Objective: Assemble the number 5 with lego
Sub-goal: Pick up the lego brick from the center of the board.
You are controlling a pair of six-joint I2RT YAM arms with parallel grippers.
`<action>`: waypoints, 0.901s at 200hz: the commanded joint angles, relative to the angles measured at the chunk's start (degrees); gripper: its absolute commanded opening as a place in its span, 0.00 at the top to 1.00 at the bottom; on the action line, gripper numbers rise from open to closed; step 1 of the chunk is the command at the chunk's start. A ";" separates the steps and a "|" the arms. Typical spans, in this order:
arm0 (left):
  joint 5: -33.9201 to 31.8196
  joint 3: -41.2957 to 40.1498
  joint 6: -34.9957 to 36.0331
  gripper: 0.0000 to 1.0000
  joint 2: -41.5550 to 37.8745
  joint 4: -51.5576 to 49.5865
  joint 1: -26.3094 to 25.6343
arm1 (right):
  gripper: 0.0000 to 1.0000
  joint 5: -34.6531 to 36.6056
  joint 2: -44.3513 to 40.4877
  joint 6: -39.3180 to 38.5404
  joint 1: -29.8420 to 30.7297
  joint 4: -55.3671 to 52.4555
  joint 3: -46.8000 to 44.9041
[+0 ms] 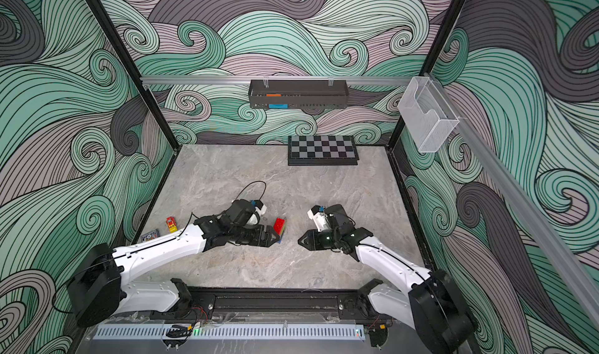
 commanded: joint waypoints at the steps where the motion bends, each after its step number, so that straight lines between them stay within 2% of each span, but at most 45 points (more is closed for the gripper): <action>1: -7.66 5.14 3.01 0.12 3.17 -6.46 -2.00 | 0.64 0.42 -1.16 -1.00 -0.63 -1.02 0.71; 42: -11.08 10.80 3.59 0.20 10.48 -9.17 -4.17 | 0.64 -0.01 -2.31 -1.09 -1.82 -1.07 0.02; 110: -12.67 11.72 4.54 0.40 12.52 -7.22 -4.71 | 0.63 -1.07 -1.97 -1.73 -2.90 -0.81 -0.10; 150: -12.32 11.44 5.30 0.41 12.96 -5.13 -4.67 | 0.64 -1.76 -1.39 -1.77 -3.08 -0.32 -0.08; 180: -12.25 11.40 5.93 0.46 13.07 -3.77 -4.68 | 0.63 -1.75 -1.43 -1.65 -3.18 -0.19 -0.29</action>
